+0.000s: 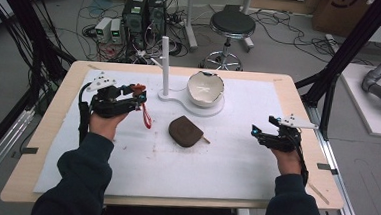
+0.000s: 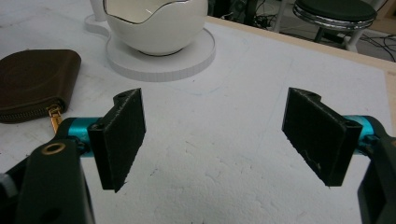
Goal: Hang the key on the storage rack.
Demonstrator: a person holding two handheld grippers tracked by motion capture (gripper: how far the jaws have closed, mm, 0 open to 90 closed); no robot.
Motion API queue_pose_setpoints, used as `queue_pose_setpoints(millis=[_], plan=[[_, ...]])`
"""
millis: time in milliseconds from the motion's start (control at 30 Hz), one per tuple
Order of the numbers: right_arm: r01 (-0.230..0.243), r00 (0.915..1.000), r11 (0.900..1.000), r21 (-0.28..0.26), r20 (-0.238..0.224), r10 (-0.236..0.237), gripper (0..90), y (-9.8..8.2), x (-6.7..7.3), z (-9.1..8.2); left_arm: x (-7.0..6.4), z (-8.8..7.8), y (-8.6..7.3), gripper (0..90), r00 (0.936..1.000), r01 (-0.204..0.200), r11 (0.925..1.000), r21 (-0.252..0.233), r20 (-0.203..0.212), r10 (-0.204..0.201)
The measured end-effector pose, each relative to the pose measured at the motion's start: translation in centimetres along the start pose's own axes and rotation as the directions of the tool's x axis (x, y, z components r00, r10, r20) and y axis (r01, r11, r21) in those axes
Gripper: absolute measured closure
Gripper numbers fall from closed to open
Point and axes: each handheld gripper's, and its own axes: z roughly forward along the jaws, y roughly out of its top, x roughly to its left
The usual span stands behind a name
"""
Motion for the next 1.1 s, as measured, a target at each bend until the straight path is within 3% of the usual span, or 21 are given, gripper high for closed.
queue_pose_setpoints(millis=[100,500,800,1100], plan=[[-0.002,1.0000,1.000,-0.001,0.001,0.002,21.7,0.1,0.0,0.1,0.4,0.3,0.7,46.2,0.9997,0.012,0.9998,-0.019,0.022,-0.012],[0.003,1.0000,1.000,-0.002,0.000,-0.003,21.7,0.2,0.0,0.1,2.4,1.5,4.2,46.1,0.9941,0.053,0.9985,-0.013,0.095,-0.052],[0.005,1.0000,1.000,0.001,0.000,-0.005,21.7,0.2,0.0,0.2,2.8,3.5,6.8,46.1,0.9931,0.047,0.9989,0.006,0.107,-0.047],[0.004,1.0000,1.000,0.002,-0.003,-0.004,21.7,0.1,0.0,0.2,1.9,6.4,8.6,46.1,0.9959,0.025,0.9993,0.027,0.086,-0.028]])
